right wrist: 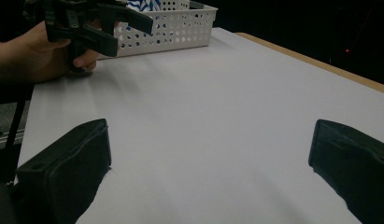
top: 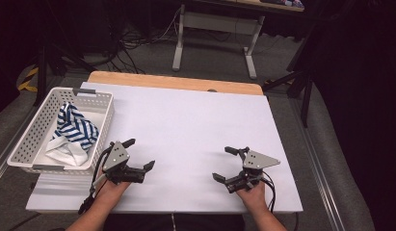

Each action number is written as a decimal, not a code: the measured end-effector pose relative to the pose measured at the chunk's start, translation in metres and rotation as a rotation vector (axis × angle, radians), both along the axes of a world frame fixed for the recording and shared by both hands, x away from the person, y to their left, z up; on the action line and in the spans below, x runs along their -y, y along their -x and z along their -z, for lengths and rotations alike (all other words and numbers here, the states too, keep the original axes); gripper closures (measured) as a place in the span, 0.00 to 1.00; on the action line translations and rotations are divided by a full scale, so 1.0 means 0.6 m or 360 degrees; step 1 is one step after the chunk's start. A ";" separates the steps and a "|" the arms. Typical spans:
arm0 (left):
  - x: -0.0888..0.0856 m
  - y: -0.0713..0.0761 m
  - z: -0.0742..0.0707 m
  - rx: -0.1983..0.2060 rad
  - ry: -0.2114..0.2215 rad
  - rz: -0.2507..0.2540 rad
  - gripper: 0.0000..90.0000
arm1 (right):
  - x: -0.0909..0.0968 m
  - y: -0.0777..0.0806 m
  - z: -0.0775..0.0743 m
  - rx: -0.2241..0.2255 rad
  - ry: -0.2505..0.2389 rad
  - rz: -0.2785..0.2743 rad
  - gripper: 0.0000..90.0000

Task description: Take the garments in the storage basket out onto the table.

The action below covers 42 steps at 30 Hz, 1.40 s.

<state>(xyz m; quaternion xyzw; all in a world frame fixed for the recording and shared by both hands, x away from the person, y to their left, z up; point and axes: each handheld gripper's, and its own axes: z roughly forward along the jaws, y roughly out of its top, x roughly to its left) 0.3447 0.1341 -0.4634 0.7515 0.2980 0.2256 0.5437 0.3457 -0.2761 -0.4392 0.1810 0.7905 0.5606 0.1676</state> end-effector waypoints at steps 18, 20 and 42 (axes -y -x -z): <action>-0.001 0.006 -0.029 0.0010 0.0000 0.0029 0.02 | -0.003 -0.002 0.002 -0.0011 0.0007 -0.0013 0.00; 0.000 0.007 -0.035 0.0012 -0.0015 0.0033 0.02 | -0.003 -0.001 0.001 -0.0010 0.0012 -0.0012 0.00; -0.006 0.017 -0.089 0.0003 -0.0062 0.0071 0.02 | -0.008 -0.004 0.004 -0.0027 0.0044 -0.0030 0.00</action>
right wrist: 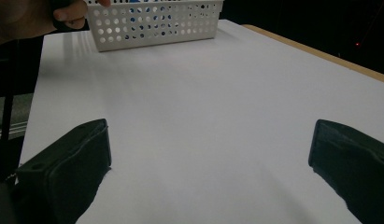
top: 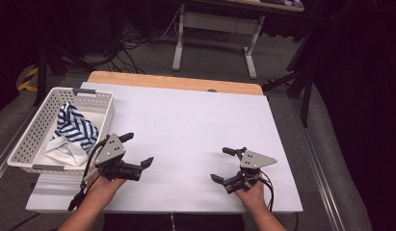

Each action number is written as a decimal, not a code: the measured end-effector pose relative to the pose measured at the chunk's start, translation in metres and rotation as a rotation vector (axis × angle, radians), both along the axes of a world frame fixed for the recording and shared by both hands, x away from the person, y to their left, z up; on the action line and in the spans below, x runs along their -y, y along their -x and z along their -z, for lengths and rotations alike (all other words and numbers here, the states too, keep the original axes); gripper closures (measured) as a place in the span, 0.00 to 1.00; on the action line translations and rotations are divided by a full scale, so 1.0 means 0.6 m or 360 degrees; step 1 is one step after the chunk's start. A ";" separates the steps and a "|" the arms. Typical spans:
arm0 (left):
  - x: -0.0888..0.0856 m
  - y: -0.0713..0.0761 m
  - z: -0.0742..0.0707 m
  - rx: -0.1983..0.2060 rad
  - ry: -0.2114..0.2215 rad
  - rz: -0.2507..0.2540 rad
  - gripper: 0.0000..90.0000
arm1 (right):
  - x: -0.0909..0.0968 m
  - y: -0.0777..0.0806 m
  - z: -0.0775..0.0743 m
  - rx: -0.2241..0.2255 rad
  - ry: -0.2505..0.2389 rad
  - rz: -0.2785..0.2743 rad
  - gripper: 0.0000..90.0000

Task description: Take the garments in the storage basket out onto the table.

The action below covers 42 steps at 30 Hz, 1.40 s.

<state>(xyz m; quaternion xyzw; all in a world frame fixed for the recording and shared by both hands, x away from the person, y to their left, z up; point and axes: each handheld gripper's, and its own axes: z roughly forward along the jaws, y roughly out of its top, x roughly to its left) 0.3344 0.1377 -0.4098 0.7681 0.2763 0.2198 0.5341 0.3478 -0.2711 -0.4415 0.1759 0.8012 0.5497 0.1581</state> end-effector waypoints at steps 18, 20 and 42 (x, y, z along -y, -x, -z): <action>-0.028 -0.006 -0.037 -0.0029 -0.0062 -0.0015 0.02 | -0.003 -0.003 0.002 -0.0042 0.0009 -0.0013 0.00; -0.034 -0.006 -0.039 -0.0037 -0.0061 -0.0020 0.02 | -0.003 -0.004 0.003 -0.0043 0.0007 -0.0014 0.00; -0.102 -0.023 -0.074 -0.0086 -0.0057 -0.0143 0.02 | -0.005 -0.004 0.003 -0.0044 0.0016 -0.0020 0.00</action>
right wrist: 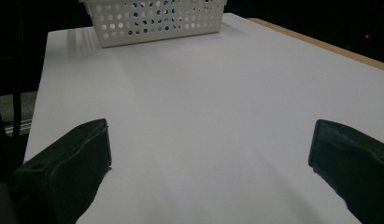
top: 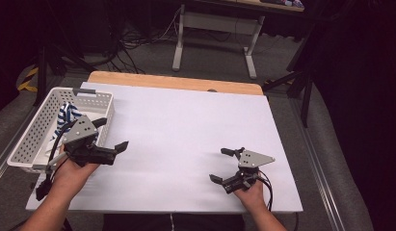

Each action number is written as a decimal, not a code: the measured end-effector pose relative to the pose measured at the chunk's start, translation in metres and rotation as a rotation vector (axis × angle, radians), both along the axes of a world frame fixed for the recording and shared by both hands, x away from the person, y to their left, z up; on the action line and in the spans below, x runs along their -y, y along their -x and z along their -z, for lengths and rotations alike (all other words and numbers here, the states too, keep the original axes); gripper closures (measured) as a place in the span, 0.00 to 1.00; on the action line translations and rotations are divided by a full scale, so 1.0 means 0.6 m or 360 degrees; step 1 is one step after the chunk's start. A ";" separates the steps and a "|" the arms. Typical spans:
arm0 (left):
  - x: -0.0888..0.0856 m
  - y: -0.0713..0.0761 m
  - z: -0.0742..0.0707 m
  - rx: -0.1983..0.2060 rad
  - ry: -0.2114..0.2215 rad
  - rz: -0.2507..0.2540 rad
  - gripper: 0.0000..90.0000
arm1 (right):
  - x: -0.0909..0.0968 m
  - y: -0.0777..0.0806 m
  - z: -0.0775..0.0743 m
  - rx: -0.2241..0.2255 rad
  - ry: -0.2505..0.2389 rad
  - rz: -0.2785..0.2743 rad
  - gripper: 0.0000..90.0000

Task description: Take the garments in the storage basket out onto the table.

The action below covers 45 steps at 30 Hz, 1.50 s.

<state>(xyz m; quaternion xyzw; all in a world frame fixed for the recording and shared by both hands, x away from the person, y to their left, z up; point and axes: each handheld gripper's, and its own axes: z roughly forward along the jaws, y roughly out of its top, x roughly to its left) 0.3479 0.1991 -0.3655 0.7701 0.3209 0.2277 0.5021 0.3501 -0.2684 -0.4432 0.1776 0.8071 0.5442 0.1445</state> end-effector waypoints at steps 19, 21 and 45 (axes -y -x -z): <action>-0.058 -0.017 -0.022 -0.0026 -0.0074 -0.0112 0.04 | -0.001 0.000 0.000 -0.0003 0.0003 -0.0001 0.00; -0.064 -0.020 -0.022 -0.0027 -0.0082 -0.0133 0.04 | -0.001 0.000 0.000 -0.0004 0.0003 -0.0001 0.00; -0.151 -0.053 -0.007 -0.0128 -0.0053 -0.0436 0.04 | -0.001 -0.001 0.001 -0.0005 0.0005 -0.0002 0.00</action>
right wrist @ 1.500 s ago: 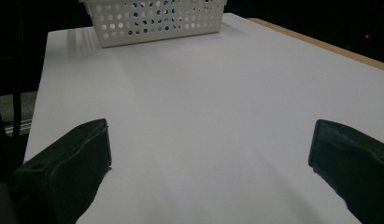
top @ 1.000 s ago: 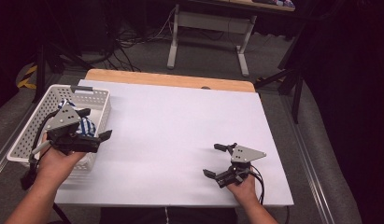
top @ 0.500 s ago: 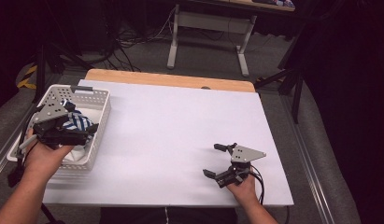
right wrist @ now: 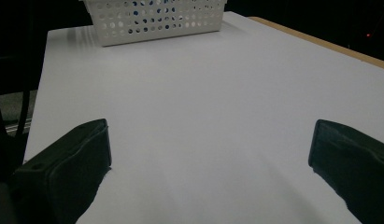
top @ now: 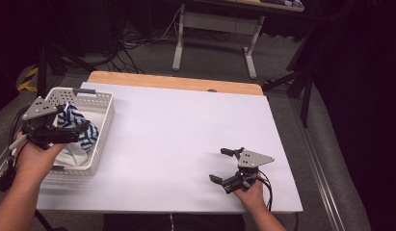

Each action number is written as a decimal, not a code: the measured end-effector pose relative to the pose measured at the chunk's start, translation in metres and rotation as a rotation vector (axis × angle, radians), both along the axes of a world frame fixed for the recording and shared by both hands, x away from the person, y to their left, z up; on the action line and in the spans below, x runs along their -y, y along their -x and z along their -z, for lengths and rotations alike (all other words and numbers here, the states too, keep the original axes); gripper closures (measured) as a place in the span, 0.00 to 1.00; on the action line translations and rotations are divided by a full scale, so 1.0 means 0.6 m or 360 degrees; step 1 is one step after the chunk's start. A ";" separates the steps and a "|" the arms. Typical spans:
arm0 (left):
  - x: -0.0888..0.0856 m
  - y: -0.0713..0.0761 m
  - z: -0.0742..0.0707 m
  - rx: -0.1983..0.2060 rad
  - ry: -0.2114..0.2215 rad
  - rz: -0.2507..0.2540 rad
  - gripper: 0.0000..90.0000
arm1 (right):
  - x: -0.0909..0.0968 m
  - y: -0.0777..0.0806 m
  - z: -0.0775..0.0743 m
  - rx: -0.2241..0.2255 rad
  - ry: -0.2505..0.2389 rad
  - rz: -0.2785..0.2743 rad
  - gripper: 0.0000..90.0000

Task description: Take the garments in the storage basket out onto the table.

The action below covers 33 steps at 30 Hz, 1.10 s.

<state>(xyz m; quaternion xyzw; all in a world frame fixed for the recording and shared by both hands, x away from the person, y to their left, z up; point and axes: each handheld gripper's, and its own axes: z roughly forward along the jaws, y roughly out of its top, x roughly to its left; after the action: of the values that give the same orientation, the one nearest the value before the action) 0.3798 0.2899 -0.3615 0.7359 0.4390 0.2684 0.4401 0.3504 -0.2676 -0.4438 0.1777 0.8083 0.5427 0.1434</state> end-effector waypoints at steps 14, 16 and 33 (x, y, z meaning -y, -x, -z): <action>-0.032 -0.023 0.018 -0.0067 -0.0034 -0.0162 0.03 | 0.000 0.000 0.000 0.0000 0.0002 0.0001 0.00; -0.035 -0.025 0.021 -0.0074 -0.0040 -0.0155 0.03 | 0.000 0.000 0.000 -0.0002 0.0001 0.0001 0.00; -0.069 -0.072 0.062 -0.0348 0.0007 -0.0159 0.03 | 0.000 -0.001 0.001 -0.0006 0.0002 0.0006 0.00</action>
<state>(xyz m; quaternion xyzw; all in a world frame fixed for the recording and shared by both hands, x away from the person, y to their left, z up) 0.4231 0.3315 -0.3986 0.7371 0.5210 0.2072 0.3772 0.3510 -0.2675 -0.4443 0.1802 0.8086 0.5415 0.1430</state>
